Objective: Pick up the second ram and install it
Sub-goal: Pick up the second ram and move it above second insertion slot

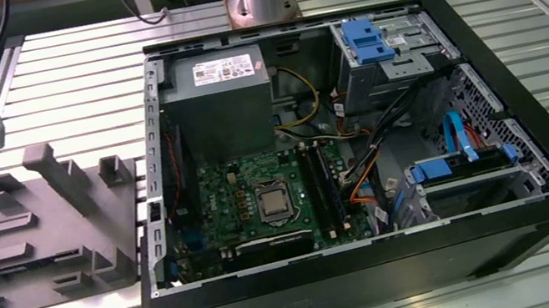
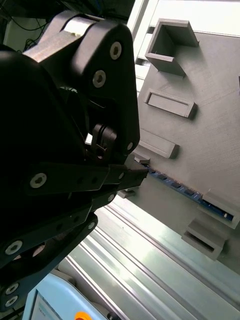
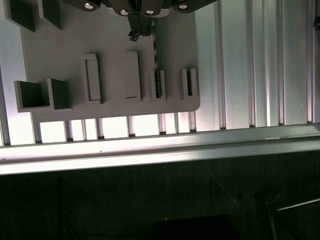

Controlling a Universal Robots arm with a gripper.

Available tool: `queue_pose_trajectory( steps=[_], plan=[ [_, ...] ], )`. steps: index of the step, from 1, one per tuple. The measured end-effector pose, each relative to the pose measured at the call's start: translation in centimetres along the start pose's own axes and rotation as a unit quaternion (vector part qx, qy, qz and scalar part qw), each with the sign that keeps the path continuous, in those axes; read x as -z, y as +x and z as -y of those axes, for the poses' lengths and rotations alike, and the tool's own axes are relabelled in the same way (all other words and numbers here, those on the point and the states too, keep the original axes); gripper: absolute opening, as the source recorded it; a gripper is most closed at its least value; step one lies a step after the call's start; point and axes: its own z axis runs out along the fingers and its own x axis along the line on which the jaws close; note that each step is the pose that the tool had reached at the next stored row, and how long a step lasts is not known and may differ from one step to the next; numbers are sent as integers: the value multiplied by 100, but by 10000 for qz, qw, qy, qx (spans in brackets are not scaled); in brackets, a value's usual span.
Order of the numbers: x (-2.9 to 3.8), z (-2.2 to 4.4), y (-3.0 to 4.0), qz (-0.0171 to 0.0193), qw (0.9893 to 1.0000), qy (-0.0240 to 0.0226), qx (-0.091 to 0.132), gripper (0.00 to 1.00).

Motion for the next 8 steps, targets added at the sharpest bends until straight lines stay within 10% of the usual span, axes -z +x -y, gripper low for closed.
queue_pose_trajectory(
  steps=[8],
  plan=[
    [-18, 1, 0, 0, 10000, 0, 0, 11]
  ],
)
